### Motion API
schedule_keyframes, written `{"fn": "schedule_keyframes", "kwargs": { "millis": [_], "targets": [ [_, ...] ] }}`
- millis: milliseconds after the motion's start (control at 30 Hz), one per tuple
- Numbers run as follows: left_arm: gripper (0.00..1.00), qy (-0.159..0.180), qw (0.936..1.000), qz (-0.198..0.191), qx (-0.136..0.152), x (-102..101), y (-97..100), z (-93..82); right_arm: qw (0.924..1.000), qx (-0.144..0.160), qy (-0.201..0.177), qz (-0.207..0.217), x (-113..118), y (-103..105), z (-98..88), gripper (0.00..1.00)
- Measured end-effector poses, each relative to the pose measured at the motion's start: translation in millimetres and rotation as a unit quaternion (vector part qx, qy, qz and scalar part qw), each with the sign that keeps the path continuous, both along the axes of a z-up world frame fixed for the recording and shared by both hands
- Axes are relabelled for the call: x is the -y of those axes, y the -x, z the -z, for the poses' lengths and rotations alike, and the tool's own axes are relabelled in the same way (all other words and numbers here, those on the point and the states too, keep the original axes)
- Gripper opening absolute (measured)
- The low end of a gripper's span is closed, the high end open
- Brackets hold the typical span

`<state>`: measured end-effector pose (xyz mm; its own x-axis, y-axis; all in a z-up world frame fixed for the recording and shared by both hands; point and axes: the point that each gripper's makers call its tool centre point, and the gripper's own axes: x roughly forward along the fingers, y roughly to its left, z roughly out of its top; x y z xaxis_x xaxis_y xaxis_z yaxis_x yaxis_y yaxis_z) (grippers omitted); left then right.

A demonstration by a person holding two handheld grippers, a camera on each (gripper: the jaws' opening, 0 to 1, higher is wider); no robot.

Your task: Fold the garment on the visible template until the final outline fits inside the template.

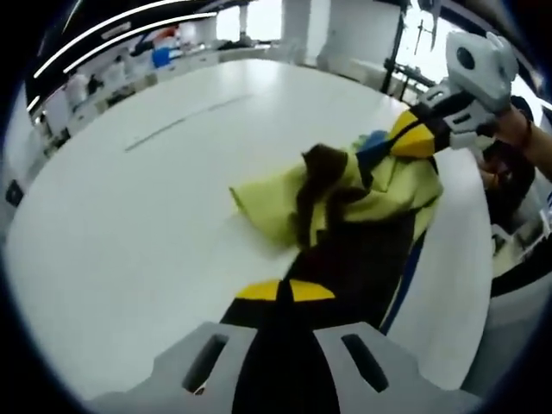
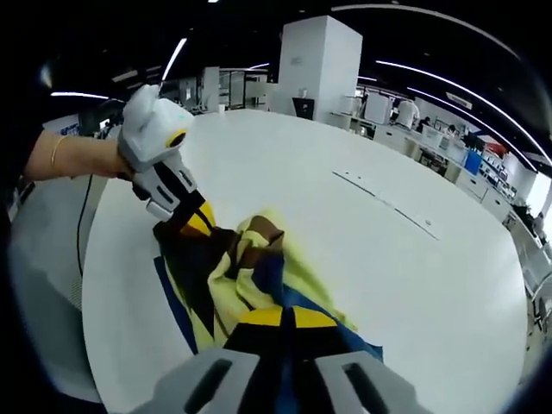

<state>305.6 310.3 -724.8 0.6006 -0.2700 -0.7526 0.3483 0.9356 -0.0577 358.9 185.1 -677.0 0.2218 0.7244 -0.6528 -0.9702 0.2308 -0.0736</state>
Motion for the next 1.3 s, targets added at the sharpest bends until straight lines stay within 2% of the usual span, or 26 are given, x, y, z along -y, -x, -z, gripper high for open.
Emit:
{"fn": "schedule_keyframes", "kwargs": {
  "millis": [167,433,733,900,1300],
  "targets": [
    [0.0,-0.013,0.9998,0.007,0.015,-1,3.4,-7.2,0.9999,0.015,0.0,0.005,3,-4,-7.2,0.0],
    [0.0,0.0,0.9997,-0.01,0.022,-2,6.3,-18.3,0.9993,0.035,-0.001,0.012,10,-10,-18.1,0.0],
    [0.0,0.002,0.9997,-0.004,0.026,-1,15.6,-29.6,0.9979,0.041,-0.01,0.05,27,-24,-31.9,0.0],
    [0.0,-0.002,0.9994,-0.004,0.036,-3,18.8,-38.1,0.9959,0.073,0.017,0.051,39,-32,-35.4,0.0],
    [0.0,0.009,0.9982,-0.023,0.055,-10,25.7,-58.1,0.9925,0.071,0.024,0.097,67,-49,-43.1,0.0]
  ]
}}
